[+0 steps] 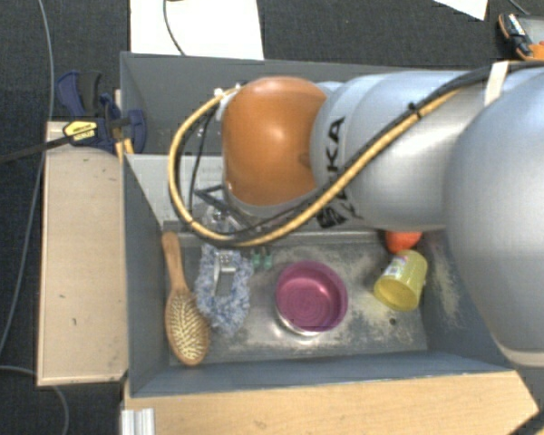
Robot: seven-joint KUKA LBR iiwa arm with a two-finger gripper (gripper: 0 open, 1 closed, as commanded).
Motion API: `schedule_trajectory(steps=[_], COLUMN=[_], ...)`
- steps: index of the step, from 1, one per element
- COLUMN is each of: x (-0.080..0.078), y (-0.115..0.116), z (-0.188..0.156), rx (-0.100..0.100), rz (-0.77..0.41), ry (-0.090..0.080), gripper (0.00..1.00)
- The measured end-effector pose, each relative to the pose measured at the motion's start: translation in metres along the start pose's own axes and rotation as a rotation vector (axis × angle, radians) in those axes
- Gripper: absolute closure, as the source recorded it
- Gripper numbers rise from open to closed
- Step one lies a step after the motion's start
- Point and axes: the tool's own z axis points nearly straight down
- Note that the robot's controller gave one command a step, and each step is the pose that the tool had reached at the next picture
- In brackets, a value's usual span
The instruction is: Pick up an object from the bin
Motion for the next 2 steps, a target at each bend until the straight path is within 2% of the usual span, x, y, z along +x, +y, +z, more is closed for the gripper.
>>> schedule_trajectory(steps=[1, 2], x=[-0.002, -0.03], y=[-0.001, -0.039], z=[-0.005, 0.103], rx=[-0.002, 0.0], rz=[0.007, -0.631], ry=[-0.008, -0.005], gripper=[0.0, 0.0])
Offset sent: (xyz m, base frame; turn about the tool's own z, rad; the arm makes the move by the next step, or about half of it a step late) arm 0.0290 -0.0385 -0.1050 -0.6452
